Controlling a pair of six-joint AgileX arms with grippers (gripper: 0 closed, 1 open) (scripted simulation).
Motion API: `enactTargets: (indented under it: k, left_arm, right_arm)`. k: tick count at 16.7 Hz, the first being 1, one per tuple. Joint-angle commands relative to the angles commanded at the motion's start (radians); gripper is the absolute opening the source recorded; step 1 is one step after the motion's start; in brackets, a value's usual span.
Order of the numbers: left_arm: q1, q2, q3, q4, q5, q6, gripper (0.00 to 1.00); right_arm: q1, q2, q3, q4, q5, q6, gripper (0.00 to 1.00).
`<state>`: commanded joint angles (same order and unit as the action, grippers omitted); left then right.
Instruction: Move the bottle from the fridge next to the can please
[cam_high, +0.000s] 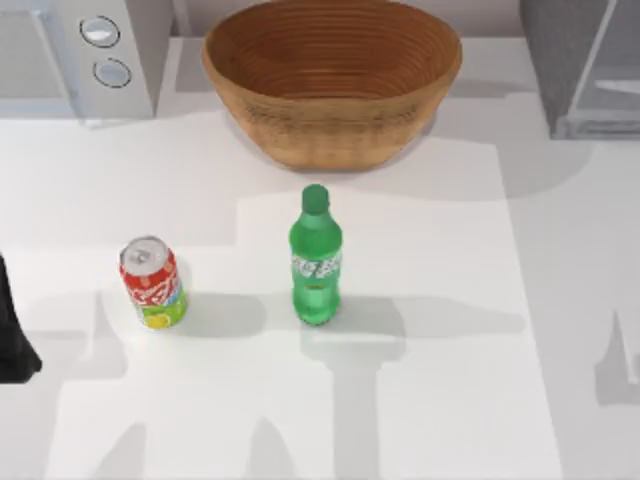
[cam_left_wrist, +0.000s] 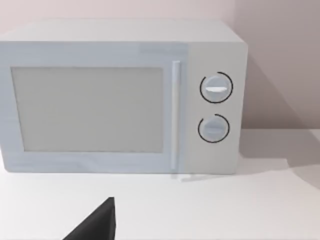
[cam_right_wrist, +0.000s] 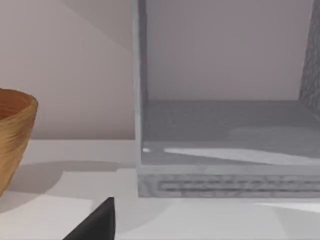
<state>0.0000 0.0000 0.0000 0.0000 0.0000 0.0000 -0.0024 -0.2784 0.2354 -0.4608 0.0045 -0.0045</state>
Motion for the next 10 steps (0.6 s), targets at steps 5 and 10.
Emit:
enactTargets:
  k: [5,10]
  left_arm:
    - [0.0,0.0,0.0,0.0,0.0,0.0,1.0]
    - [0.0,0.0,0.0,0.0,0.0,0.0,1.0]
  right_arm:
    - [0.001,-0.232,0.188,-0.461,-0.003,-0.001,1.0]
    - [0.0,-0.43,0.349,-0.848,-0.004,-0.004,1.0]
